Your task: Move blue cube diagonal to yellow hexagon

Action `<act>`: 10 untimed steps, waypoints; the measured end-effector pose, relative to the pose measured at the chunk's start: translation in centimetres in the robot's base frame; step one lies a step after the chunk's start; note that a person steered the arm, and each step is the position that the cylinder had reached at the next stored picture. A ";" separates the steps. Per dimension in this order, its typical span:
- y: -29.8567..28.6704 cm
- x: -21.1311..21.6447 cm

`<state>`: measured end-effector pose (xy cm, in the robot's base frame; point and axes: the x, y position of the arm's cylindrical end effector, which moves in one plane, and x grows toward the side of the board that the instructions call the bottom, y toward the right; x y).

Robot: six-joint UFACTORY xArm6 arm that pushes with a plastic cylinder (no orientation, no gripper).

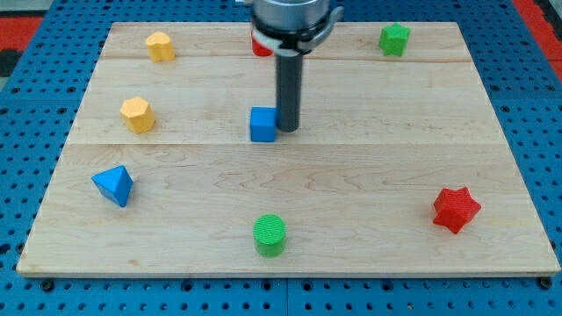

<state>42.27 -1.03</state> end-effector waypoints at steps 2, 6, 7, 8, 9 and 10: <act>-0.2 0.5; -17.0 2.8; -15.7 2.2; -13.6 1.8; -7.7 1.8; -5.0 3.3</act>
<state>45.62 -5.99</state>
